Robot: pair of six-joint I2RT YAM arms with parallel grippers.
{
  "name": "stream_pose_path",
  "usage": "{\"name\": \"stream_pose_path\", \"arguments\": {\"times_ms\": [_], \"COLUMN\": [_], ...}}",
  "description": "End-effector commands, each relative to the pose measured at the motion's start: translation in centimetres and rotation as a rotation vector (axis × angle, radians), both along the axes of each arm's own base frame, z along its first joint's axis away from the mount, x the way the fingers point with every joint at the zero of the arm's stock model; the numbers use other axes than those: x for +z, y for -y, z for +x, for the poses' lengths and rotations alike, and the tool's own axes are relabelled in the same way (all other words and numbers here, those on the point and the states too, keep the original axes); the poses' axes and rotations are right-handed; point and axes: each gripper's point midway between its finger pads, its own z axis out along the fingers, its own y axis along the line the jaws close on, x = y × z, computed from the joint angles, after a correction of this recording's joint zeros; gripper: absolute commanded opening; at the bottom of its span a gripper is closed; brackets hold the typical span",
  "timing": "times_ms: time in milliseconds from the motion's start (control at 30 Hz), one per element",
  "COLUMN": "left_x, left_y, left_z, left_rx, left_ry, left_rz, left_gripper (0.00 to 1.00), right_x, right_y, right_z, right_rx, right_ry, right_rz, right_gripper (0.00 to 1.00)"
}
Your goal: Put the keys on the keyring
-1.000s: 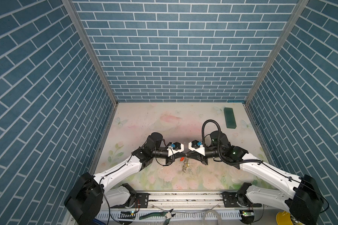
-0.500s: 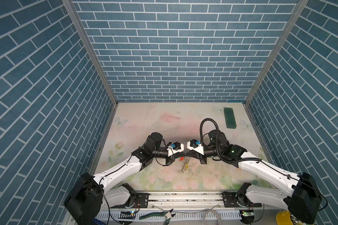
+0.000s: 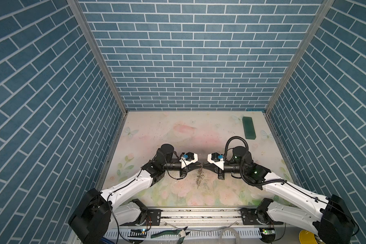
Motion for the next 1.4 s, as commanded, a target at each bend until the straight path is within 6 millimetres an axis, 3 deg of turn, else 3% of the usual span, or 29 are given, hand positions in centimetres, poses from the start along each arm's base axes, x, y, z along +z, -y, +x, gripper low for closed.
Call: {"name": "stream_pose_path", "arguments": {"times_ms": [0, 333, 767, 900, 1000, 1067, 1367], "left_x": [0.7, 0.4, 0.2, 0.0, -0.3, -0.5, 0.0], "left_y": [-0.1, 0.0, -0.1, -0.3, -0.3, -0.2, 0.1], "left_z": [-0.3, -0.3, 0.3, 0.6, 0.6, 0.3, -0.6], "left_rx": [-0.013, -0.018, 0.019, 0.037, 0.041, 0.032, 0.004], "left_ry": [0.006, -0.008, -0.002, 0.011, 0.029, 0.036, 0.055], "left_rz": [-0.034, -0.026, -0.014, 0.012, 0.049, 0.073, 0.088], "left_gripper": [0.21, 0.17, 0.00, 0.00, 0.00, 0.00, 0.00], "right_x": [2.7, 3.1, 3.0, 1.1, 0.3, 0.4, 1.1], "right_y": [-0.4, -0.4, -0.4, -0.2, 0.2, 0.4, -0.3], "right_z": [-0.1, 0.0, 0.1, 0.3, 0.3, 0.2, -0.1], "right_rx": [0.014, 0.005, -0.008, -0.016, -0.017, -0.013, 0.025], "right_ry": [0.049, 0.083, 0.096, 0.062, 0.040, 0.033, -0.048], "right_rz": [0.137, 0.212, 0.300, 0.141, 0.009, -0.032, -0.105], "right_gripper": [0.00, 0.00, 0.00, 0.00, 0.15, 0.20, 0.20]}}
